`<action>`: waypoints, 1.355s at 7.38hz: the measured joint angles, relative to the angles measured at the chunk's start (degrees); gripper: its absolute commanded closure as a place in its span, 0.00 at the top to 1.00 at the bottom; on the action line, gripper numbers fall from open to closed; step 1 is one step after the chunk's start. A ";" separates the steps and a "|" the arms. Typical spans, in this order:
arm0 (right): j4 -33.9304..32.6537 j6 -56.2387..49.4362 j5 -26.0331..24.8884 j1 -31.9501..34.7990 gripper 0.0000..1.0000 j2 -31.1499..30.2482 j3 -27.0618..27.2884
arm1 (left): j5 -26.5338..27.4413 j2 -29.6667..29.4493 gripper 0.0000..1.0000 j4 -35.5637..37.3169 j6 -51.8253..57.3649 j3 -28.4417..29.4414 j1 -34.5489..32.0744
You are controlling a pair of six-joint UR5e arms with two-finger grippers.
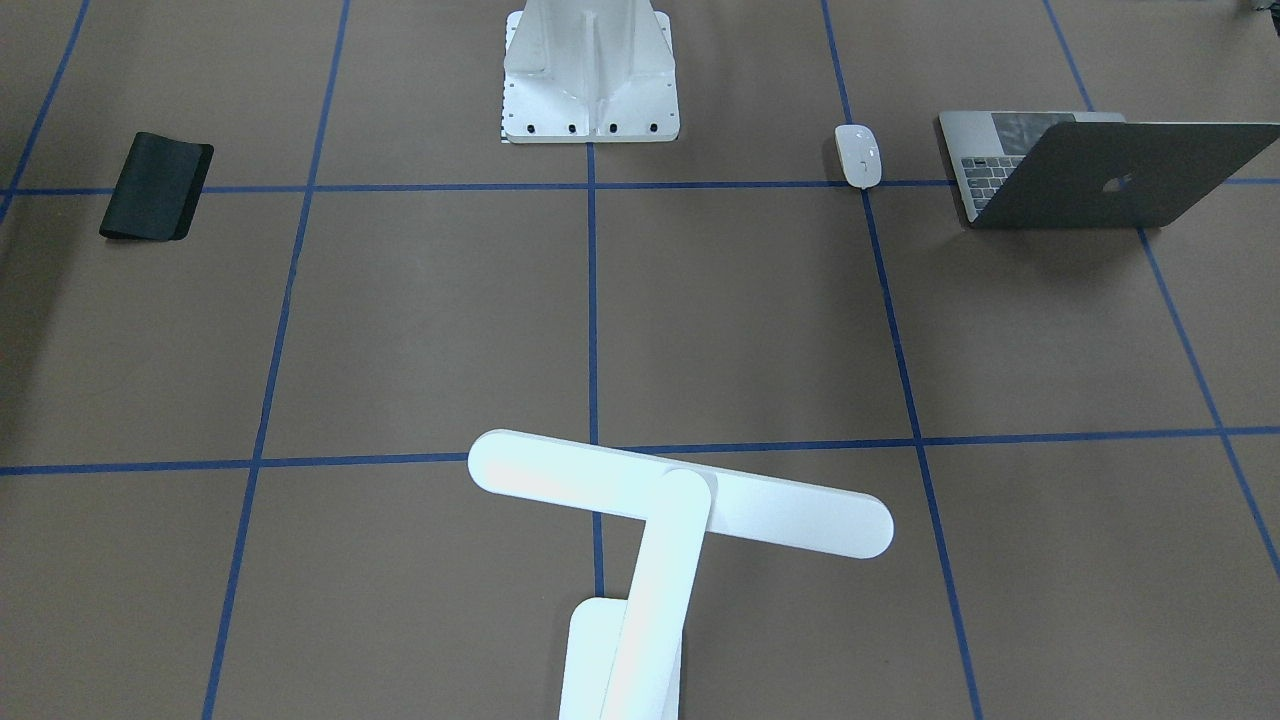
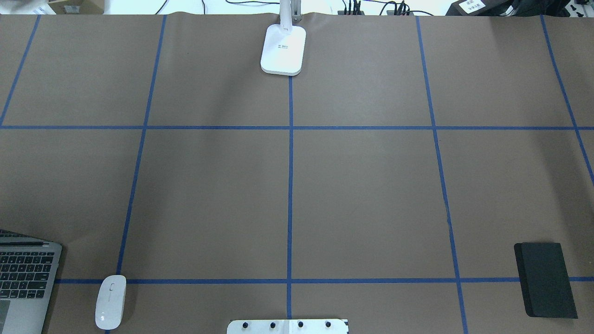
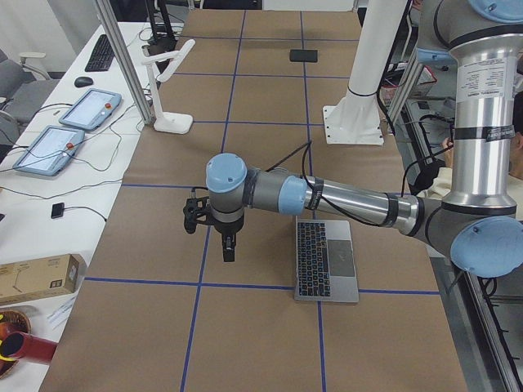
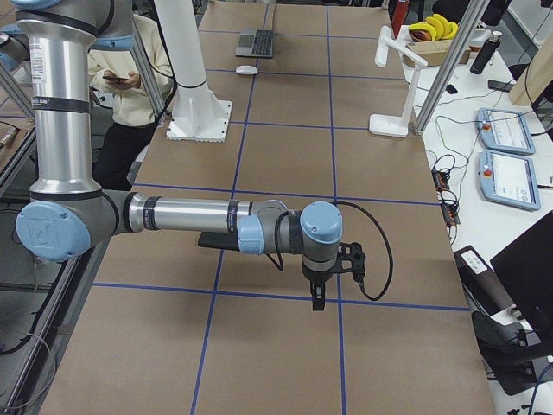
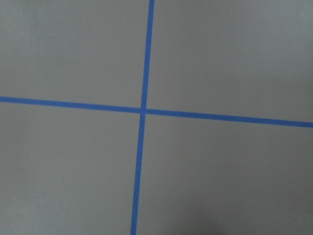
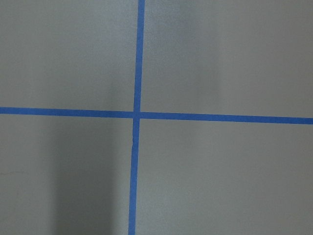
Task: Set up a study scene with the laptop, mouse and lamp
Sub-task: 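Lower the left gripper onto the silver laptop's edge and grasp it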
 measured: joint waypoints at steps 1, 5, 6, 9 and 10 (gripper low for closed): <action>0.37 -0.02 -0.03 0.00 1.00 -0.16 -0.03 | -0.10 1.39 1.00 -1.51 -0.24 -0.20 -0.02; 3.09 -0.03 -0.99 -0.01 1.00 -0.91 -1.32 | -0.50 3.90 0.99 -2.50 -17.83 -3.95 0.03; 3.10 0.04 -0.05 0.02 1.00 -1.85 -1.47 | -0.53 5.51 0.99 -2.66 -25.69 -4.70 0.06; 3.32 0.05 3.61 0.03 1.00 -5.15 -0.64 | -1.63 15.84 0.99 -6.24 -42.57 -6.62 0.07; 3.36 0.00 4.22 0.04 1.00 -6.16 0.10 | -2.61 19.44 0.99 -8.79 -46.13 -6.85 0.06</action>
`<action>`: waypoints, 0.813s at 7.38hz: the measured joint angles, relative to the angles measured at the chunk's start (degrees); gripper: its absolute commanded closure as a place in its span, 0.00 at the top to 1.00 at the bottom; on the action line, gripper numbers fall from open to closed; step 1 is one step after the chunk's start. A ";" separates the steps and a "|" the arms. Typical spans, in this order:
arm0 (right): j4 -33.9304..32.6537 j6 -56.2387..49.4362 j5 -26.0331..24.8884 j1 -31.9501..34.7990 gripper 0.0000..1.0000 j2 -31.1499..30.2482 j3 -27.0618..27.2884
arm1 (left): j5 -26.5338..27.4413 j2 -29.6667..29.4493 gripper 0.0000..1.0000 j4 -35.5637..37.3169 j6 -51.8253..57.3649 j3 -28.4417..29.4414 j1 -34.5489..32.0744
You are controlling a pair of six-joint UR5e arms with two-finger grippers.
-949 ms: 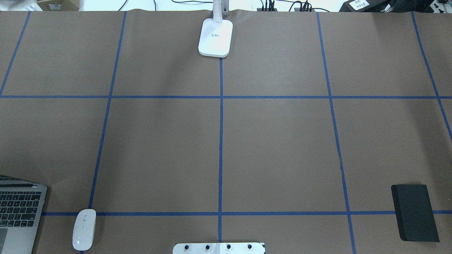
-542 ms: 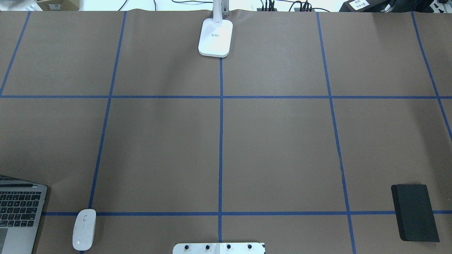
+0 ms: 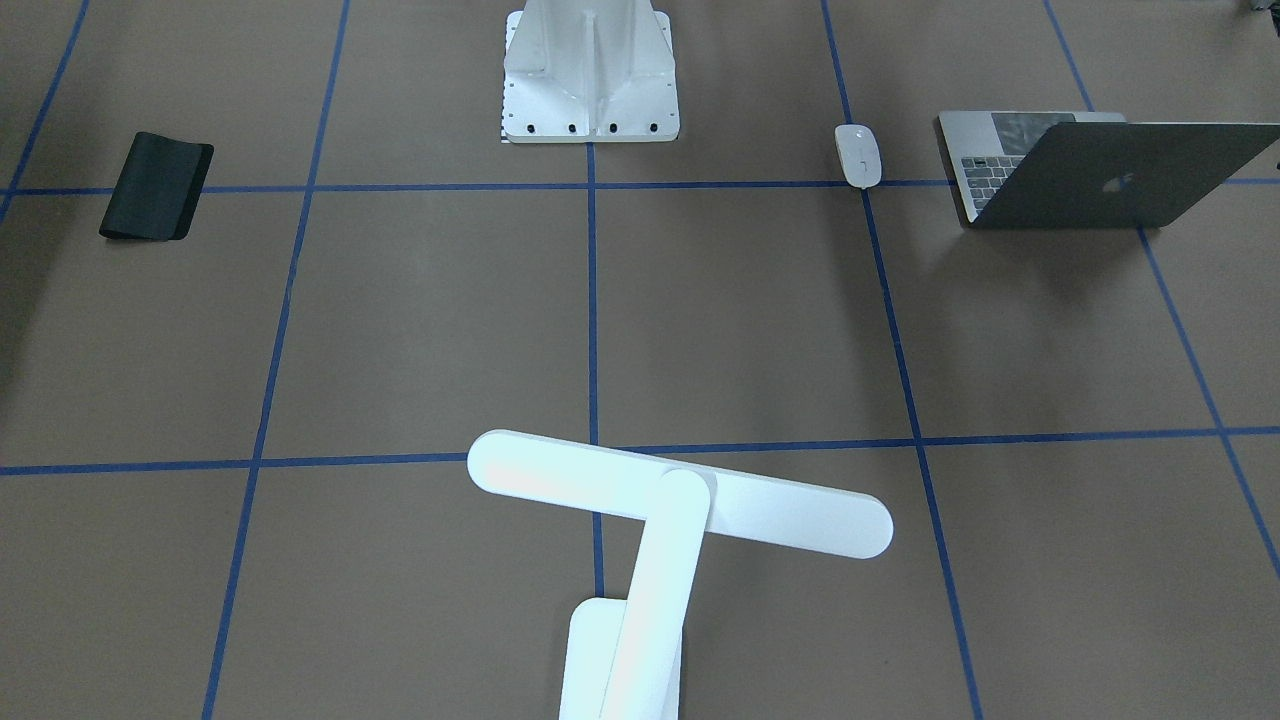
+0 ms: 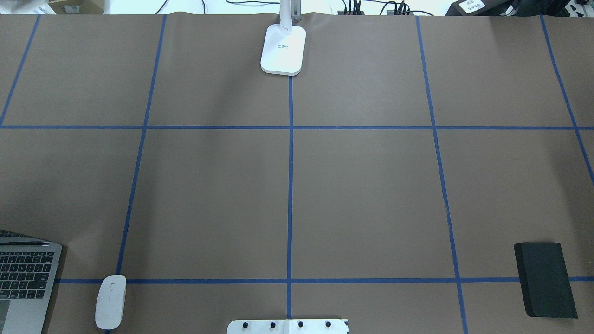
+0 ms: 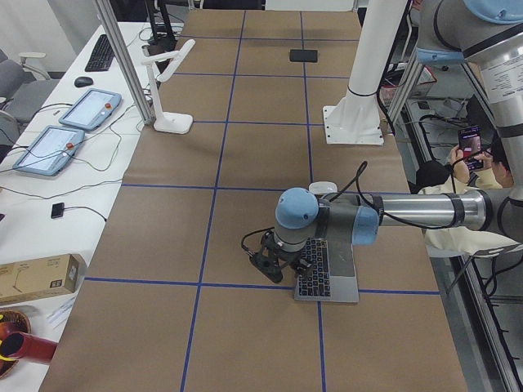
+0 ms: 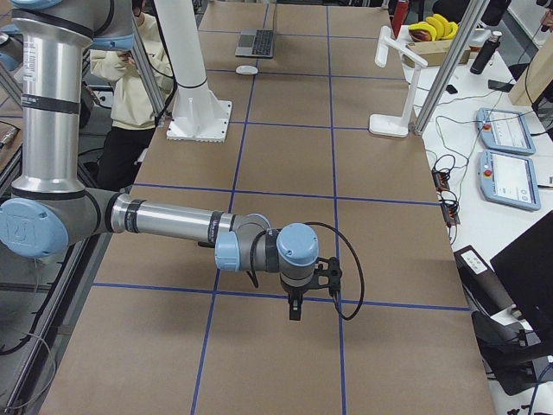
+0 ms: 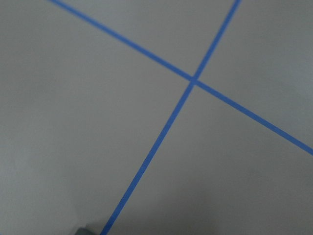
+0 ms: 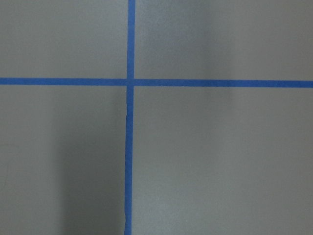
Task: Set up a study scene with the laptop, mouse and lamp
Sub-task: 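Lower the left gripper onto the silver laptop's edge and grasp it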
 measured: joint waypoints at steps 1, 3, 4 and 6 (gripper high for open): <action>0.08 -0.11 0.23 0.00 1.00 -1.03 1.20 | -0.43 2.49 0.99 -1.63 -1.89 -0.01 -0.03; 0.22 -0.24 0.40 0.00 1.00 -3.42 4.34 | -2.88 3.87 0.99 -3.17 -8.02 0.67 -0.07; 0.24 -0.21 0.45 0.00 1.00 -4.25 5.31 | -4.39 3.62 0.99 -4.87 -13.51 0.89 -0.06; 0.23 -0.18 0.54 0.00 1.00 -4.85 5.93 | -6.41 3.29 1.00 -10.62 -26.49 1.19 0.11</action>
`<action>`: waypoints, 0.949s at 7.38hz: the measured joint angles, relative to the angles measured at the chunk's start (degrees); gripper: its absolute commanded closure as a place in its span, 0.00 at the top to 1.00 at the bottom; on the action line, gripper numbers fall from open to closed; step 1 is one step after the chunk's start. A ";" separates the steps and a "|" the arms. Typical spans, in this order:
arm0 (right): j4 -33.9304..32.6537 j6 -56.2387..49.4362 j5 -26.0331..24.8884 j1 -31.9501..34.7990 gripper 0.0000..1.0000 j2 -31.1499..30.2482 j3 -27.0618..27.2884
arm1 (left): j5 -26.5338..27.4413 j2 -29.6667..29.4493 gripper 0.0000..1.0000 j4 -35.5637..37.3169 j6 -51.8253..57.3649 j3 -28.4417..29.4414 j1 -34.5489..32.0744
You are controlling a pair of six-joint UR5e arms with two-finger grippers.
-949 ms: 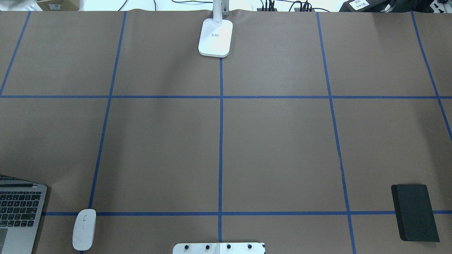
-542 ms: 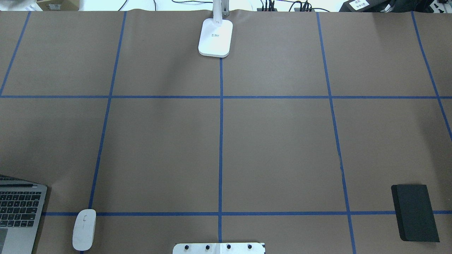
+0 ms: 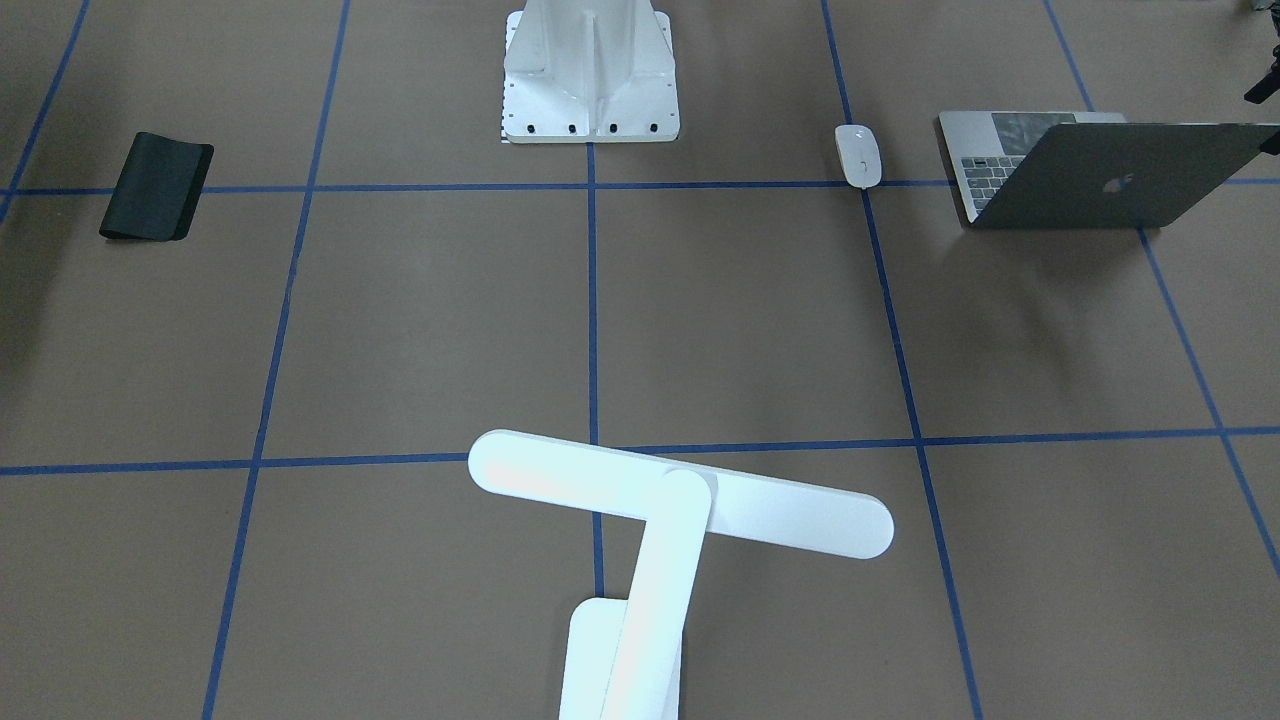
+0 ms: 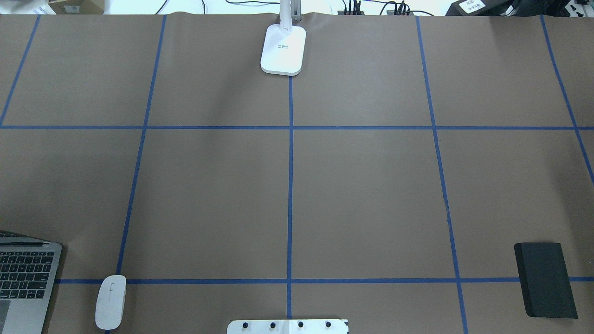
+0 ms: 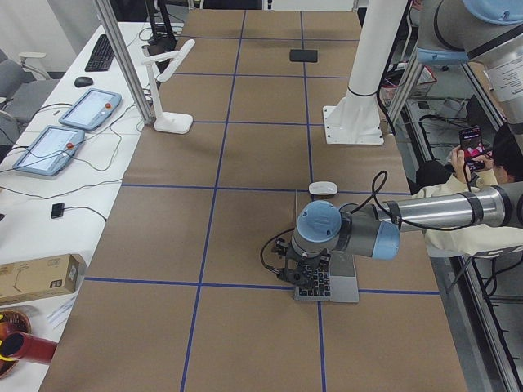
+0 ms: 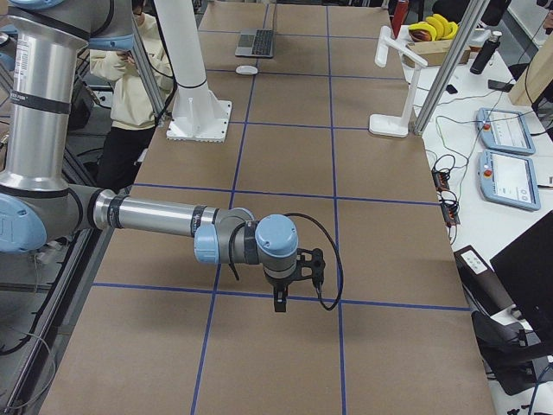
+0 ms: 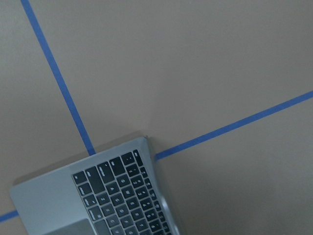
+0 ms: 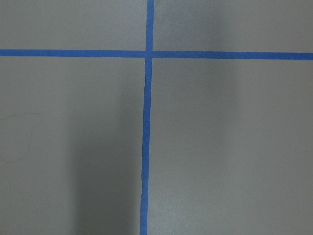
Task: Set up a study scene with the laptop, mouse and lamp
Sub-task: 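Lower the left gripper onto the silver laptop's edge and grasp it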
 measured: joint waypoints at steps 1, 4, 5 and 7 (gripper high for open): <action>-0.04 0.00 0.05 0.00 1.00 -0.05 0.13 | -0.62 -0.19 1.00 -2.89 -5.47 0.07 0.63; -0.07 -0.07 0.39 0.07 1.00 -0.28 0.28 | -0.49 -0.47 0.99 -6.68 -10.85 0.12 6.32; -0.07 -0.17 0.54 0.08 1.00 -0.31 0.29 | -0.39 -0.49 0.98 -6.92 -11.05 0.13 7.76; -0.06 -0.41 0.66 0.08 1.00 -0.47 0.30 | -0.23 -0.66 0.18 -6.95 -11.39 0.28 10.00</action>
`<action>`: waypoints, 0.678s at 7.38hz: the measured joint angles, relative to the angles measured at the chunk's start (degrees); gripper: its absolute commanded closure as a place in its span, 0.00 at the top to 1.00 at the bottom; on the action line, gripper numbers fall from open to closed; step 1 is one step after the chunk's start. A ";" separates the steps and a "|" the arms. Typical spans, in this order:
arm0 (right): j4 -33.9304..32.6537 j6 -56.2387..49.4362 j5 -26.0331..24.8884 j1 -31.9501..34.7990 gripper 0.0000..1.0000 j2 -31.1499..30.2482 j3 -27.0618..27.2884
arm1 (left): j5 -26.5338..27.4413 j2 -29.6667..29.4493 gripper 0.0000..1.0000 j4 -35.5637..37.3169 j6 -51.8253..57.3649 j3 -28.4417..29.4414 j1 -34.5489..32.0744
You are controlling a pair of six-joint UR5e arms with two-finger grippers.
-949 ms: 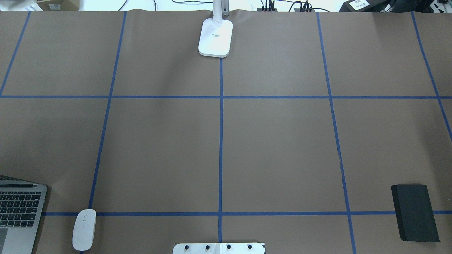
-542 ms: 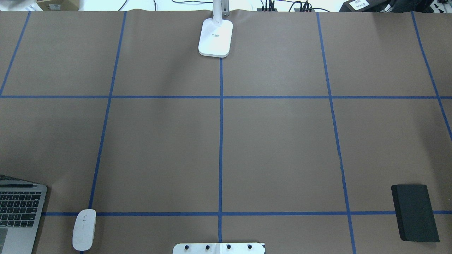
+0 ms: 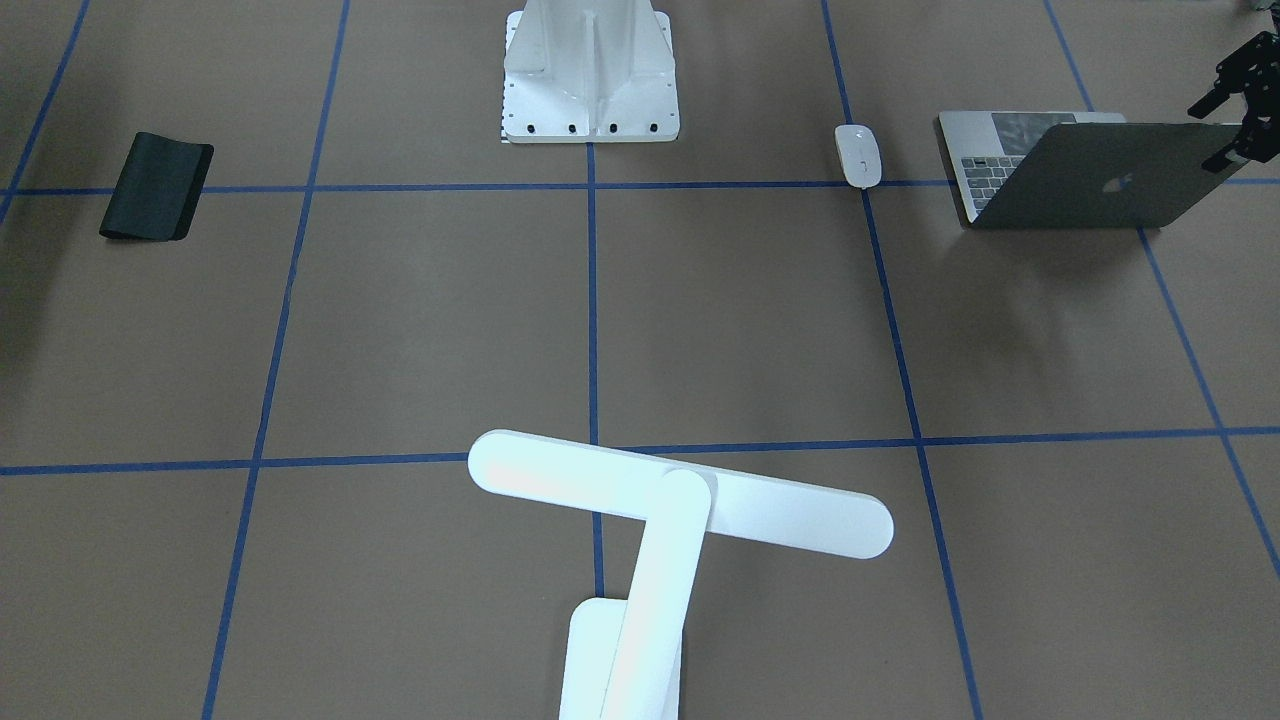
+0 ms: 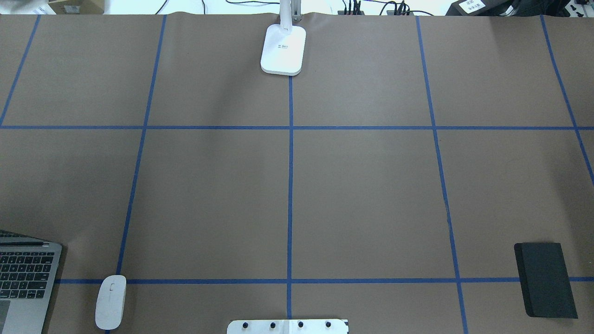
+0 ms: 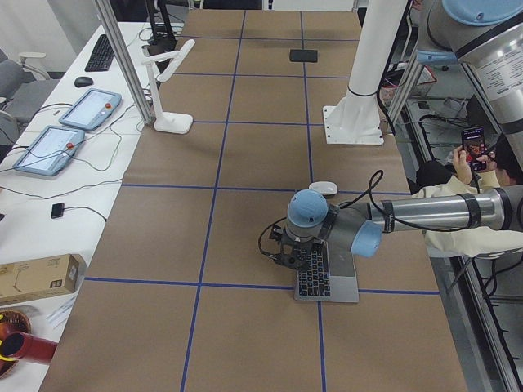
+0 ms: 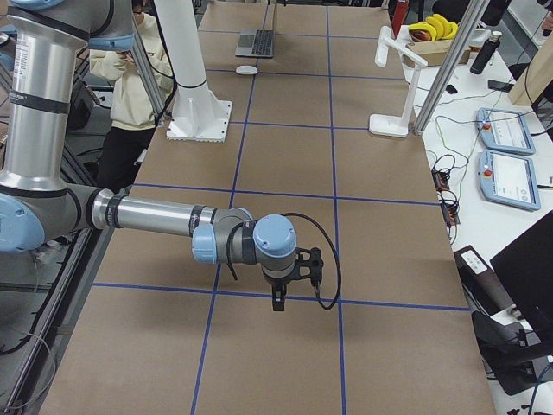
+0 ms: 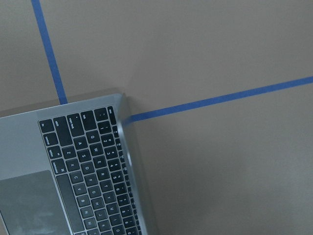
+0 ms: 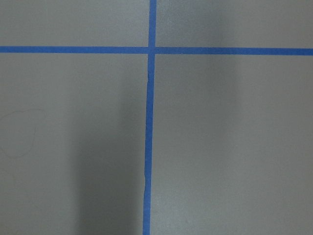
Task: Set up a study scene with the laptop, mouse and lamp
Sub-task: 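Lower the left gripper onto the silver laptop's edge and grasp it, then slide the open silver laptop with the left gripper toward the white lamp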
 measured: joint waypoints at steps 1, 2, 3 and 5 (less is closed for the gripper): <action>0.04 -0.14 -0.02 0.00 1.00 -0.15 0.00 | 0.51 -0.61 0.00 0.06 -1.50 0.01 0.99; 0.08 -0.24 -0.04 0.00 1.00 -0.31 0.00 | 1.30 -1.76 0.00 0.07 -4.26 0.05 1.44; 0.13 -0.32 -0.04 0.00 1.00 -0.47 0.03 | 1.79 -2.91 0.00 0.07 -6.45 0.08 1.65; 0.16 -0.37 -0.05 0.00 1.00 -0.59 0.07 | 1.61 -3.95 0.00 0.07 -7.68 0.09 1.68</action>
